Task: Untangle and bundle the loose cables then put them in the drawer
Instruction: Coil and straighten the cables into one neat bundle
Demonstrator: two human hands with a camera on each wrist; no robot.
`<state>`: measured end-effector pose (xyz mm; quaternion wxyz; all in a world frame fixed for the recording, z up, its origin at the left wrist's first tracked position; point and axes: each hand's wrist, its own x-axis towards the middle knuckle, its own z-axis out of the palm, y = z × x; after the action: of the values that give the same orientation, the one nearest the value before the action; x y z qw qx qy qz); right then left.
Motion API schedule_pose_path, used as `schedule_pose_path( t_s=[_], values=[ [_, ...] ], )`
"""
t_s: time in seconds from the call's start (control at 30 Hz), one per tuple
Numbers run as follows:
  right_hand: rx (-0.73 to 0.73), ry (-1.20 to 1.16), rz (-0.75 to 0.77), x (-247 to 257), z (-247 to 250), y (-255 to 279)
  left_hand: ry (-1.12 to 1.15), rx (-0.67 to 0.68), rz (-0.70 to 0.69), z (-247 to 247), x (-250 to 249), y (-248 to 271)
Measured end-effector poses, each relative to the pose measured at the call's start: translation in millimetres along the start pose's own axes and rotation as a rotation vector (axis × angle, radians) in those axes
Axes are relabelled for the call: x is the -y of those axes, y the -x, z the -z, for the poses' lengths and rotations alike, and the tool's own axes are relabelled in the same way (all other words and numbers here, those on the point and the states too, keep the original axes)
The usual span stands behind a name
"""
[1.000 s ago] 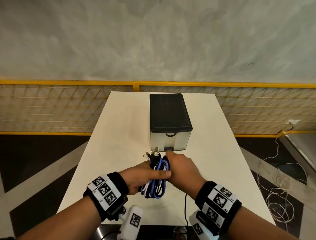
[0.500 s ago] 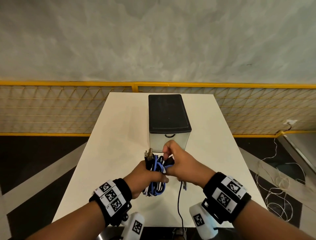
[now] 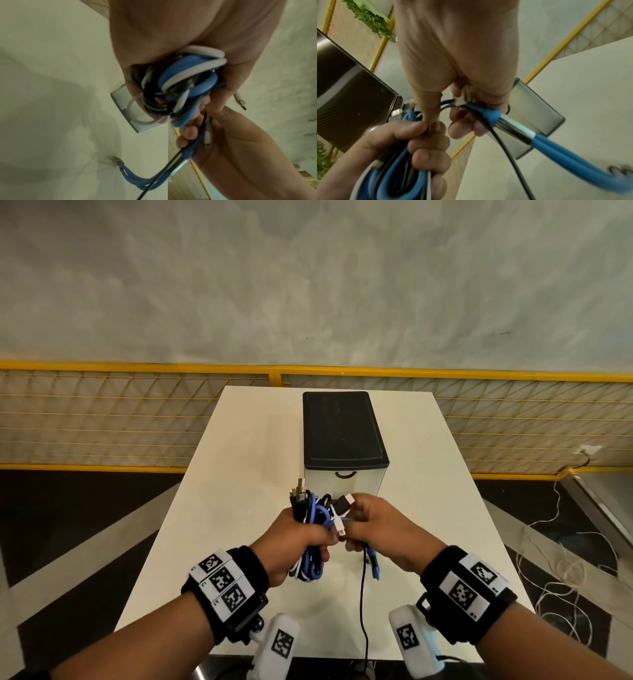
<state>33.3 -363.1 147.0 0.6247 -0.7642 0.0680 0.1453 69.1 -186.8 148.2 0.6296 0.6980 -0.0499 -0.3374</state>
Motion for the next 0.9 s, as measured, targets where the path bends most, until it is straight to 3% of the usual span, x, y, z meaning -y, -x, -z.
schedule_pose_path(
  t_s=[0.3, 0.4, 0.53, 0.7, 0.9],
  values=[
    [0.042, 0.105, -0.105, -25, 0, 18, 0.213, -0.154, 0.027, 13, -9, -12],
    [-0.056, -0.036, -0.065, -23, -10, 20, 0.215, -0.131, 0.028, 12, -12, -14],
    [-0.193, -0.203, 0.028, 0, -22, 15, 0.083, -0.006, 0.032, -5, -7, -6],
    [0.016, -0.485, -0.065, 12, -30, 12, 0.164, -0.009, -0.060, -12, -4, -7],
    [0.114, -0.475, -0.117, 16, -35, 9, 0.155, 0.054, -0.099, -7, -4, -4]
  ],
)
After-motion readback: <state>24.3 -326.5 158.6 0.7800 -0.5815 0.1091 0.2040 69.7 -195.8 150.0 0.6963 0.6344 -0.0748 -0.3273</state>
